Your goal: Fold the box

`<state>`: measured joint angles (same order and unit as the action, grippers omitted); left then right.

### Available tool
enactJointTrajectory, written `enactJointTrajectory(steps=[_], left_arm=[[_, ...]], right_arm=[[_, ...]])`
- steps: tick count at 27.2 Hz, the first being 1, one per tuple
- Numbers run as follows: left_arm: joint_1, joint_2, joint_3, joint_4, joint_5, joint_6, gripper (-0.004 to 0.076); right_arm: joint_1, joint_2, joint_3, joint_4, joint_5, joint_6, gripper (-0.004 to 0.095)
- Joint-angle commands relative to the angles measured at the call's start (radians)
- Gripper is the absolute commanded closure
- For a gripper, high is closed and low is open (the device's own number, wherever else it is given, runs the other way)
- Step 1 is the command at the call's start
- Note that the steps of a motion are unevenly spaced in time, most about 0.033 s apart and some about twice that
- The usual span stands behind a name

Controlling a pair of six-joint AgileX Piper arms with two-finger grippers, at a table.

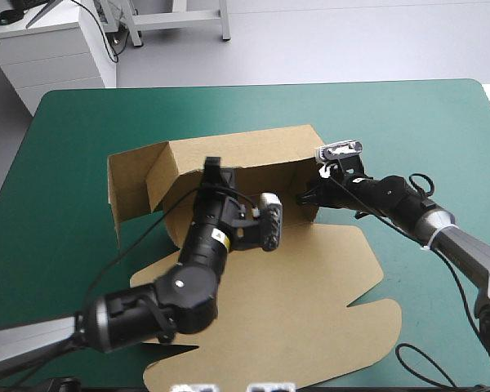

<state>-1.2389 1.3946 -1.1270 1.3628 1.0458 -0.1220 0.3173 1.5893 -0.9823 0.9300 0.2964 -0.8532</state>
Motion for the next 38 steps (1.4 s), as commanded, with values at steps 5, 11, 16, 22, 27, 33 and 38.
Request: enactJointTrajectory(steps=[5,11,16,22,27,33,38], left_arm=[[0.32,-0.224,-0.175,-0.457,-0.217,0.186,0.071],[0.686,-0.315,-0.177,-0.846,-0.296,0.385,0.071],[1.039,-0.349,-0.177,-1.321,-0.403,0.602,0.071],[1.425,-0.357,-0.124,-1.843,-0.423,0.798,0.071],[1.582,-0.377,0.043,-2.294,-0.425,1.085,0.071],[1.586,-0.373,0.144,-2.391,-0.469,1.186,0.071],[1.586,-0.373,0.142,-2.418,-0.46,1.206,0.071]], right_arm=[[-0.001,-0.018,-0.023,0.011,-0.012,0.014,0.092],[-0.001,-0.018,-0.023,-0.055,-0.011,0.083,0.092],[-0.001,-0.018,-0.023,-0.191,-0.008,0.208,0.092],[-0.001,-0.018,-0.037,-0.398,0.016,0.407,0.092],[-0.001,-0.018,-0.148,-0.635,0.155,0.62,0.0919],[-0.001,-0.018,-0.326,-0.816,0.463,0.769,0.092],[-0.001,-0.012,-0.424,-0.908,0.633,0.823,0.092]])
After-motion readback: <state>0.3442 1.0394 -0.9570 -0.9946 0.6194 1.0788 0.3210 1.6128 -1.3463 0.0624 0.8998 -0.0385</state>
